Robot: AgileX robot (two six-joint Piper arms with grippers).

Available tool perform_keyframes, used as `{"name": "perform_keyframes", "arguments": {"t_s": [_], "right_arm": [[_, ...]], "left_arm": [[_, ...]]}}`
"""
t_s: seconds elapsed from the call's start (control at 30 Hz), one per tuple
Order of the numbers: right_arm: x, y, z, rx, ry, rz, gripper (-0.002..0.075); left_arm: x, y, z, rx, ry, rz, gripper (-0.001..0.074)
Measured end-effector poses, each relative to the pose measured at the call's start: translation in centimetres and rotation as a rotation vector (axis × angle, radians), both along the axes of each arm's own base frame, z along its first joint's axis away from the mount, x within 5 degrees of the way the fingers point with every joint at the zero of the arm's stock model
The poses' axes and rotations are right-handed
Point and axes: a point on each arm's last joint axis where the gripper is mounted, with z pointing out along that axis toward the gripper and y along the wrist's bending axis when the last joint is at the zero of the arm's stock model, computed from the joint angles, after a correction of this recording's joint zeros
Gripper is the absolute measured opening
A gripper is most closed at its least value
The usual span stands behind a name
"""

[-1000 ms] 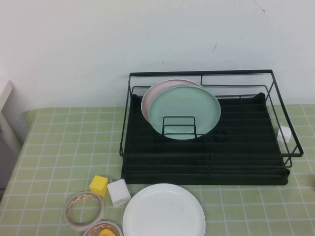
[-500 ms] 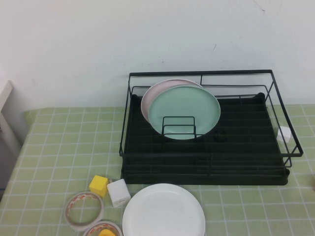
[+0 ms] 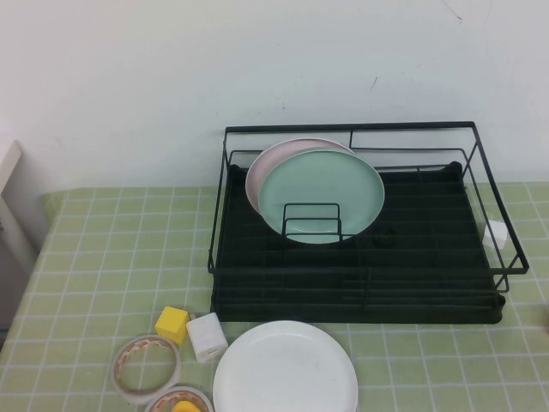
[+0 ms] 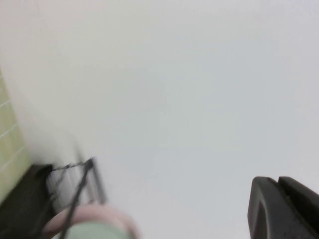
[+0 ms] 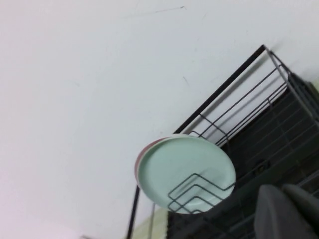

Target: Place plate on rack

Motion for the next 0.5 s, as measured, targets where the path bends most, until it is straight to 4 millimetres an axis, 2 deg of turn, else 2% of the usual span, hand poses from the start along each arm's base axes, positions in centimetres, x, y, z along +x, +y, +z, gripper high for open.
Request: {"name": "perform_keyframes", "arguments": {"t_s": [0.07,0.17,0.27,0.4,0.5], "right_arm": [[0.0,0.0,0.0,-0.047,-0.008,0.004,0.0008],[0.0,0.1,-0.1,-0.149,-0.016,0.025,0.0008],[-0.1,0.4,-0.4,-0.212,0.0,0.067,0.0008],[-0.2,0.6,-0.6,-0.261,0.014,0.105,0.0008],[-0.2,0.7,-0.7,-0.268,0.015,0.109,0.0008]], "left_arm": [[-0.1,-0.5,0.3,0.105,0.012,-0.048,-0.0001],[-0.3,-2.1,2.1,0.363,0.052,-0.203,-0.0001],[0.5,-3.2,3.6,0.64,0.206,-0.365,-0.0001],[3.2,-3.2,4.6,0.971,0.454,-0.511,-0.0002],[5.8,-2.9,6.0,1.13,0.546,-0.563,-0.0002]]}}
